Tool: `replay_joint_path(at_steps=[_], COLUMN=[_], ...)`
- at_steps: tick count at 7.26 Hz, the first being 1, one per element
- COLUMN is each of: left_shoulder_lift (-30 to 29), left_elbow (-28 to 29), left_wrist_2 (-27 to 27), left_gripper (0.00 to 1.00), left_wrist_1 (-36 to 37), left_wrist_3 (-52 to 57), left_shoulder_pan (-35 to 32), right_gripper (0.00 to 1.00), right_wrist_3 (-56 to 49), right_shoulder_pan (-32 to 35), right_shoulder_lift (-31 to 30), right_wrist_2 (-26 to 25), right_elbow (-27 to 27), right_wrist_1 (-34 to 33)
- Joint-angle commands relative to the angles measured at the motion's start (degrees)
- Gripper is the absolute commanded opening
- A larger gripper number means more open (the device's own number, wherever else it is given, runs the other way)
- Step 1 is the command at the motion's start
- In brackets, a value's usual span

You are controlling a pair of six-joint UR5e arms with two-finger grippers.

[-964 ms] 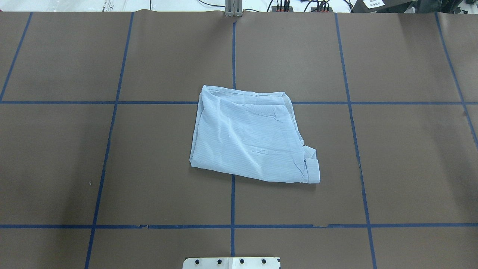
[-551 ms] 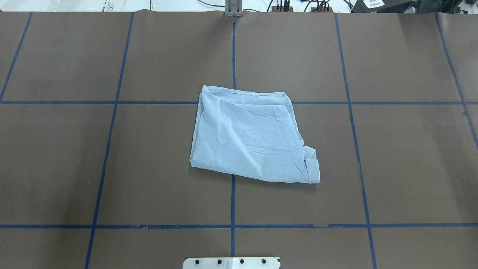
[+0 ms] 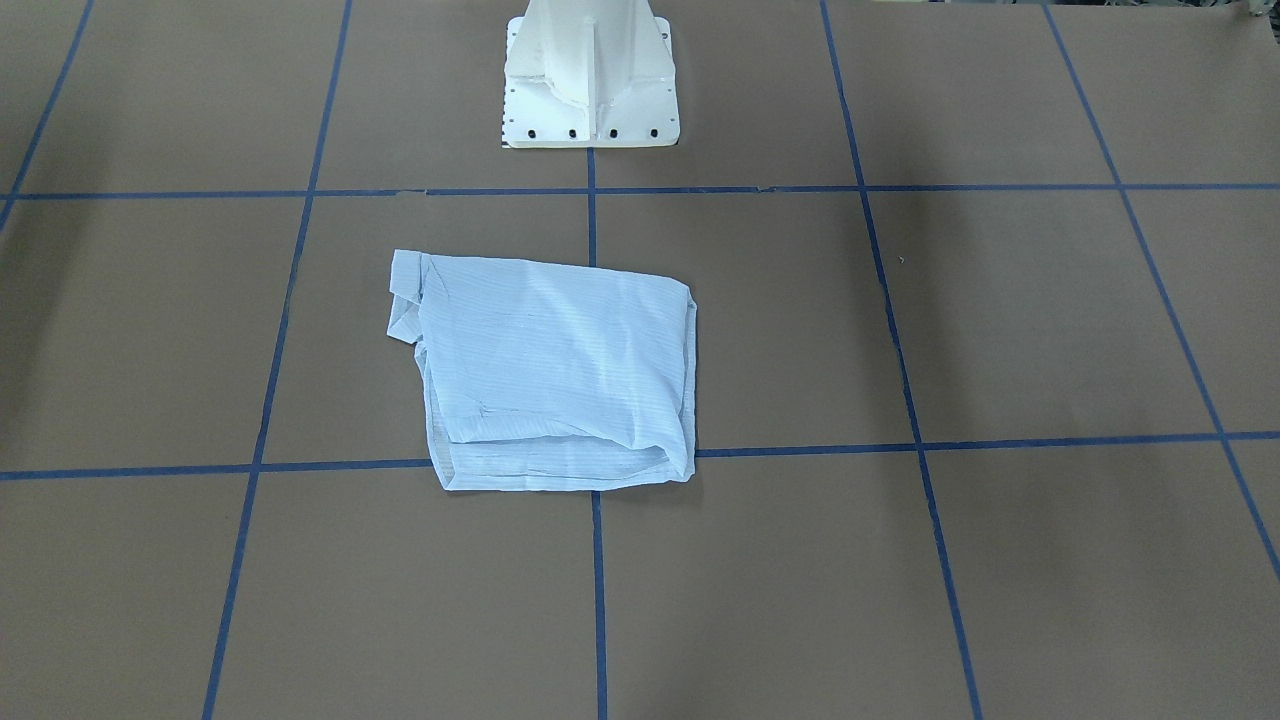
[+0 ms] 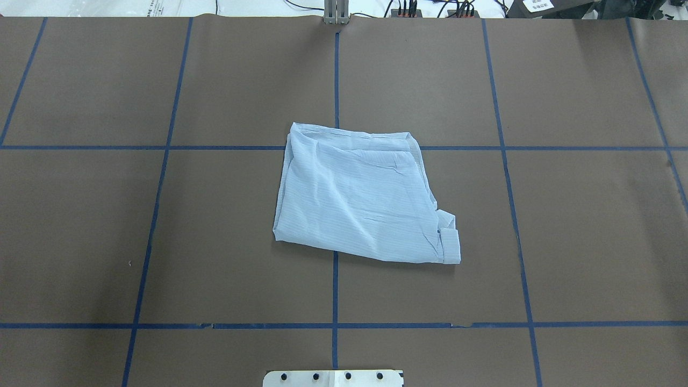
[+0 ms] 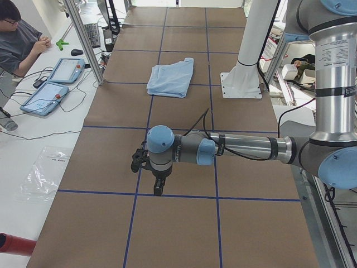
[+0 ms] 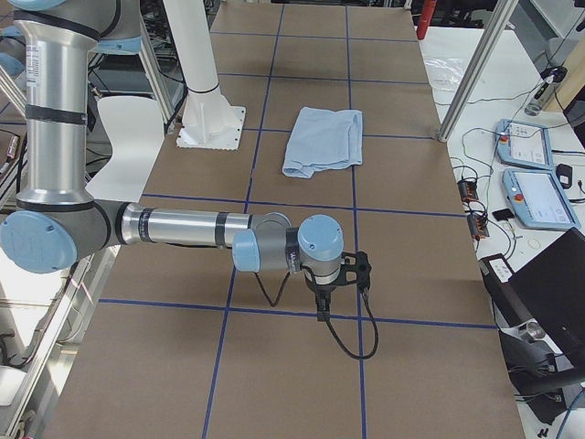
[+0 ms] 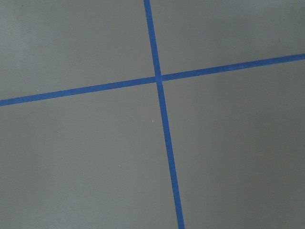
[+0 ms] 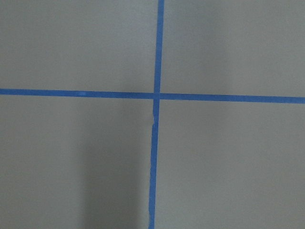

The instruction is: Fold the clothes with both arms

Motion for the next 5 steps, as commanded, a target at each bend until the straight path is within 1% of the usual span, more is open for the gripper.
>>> replay_joint_path(at_steps=[1,2,5], left_shoulder_lift=[-0.02,-0.02,-0.02], left_elbow=[-0.04,0.05,0.48], left_wrist_2=[0.2,0.89,0.9], left_gripper=[1.0,1.0,1.0], left_wrist_1=[0.12,0.12,0.04], left_wrist_3=[-0.07,-0.07,-0.07], left_shoulder_pan=[-0.05,-0.05,-0.05], right_gripper=[1.0,1.0,1.0], right_wrist_3=[1.99,6.44,5.88], right_shoulder_pan=[1.03,1.03,0.85], right_shoulder_lift=[-3.27,-3.72,-4.07], right_wrist_2=[0.01,0.01,0.1], right_elbow=[7.12,9.43,9.19], right_wrist_1=[-7.16,-8.6,-8.17])
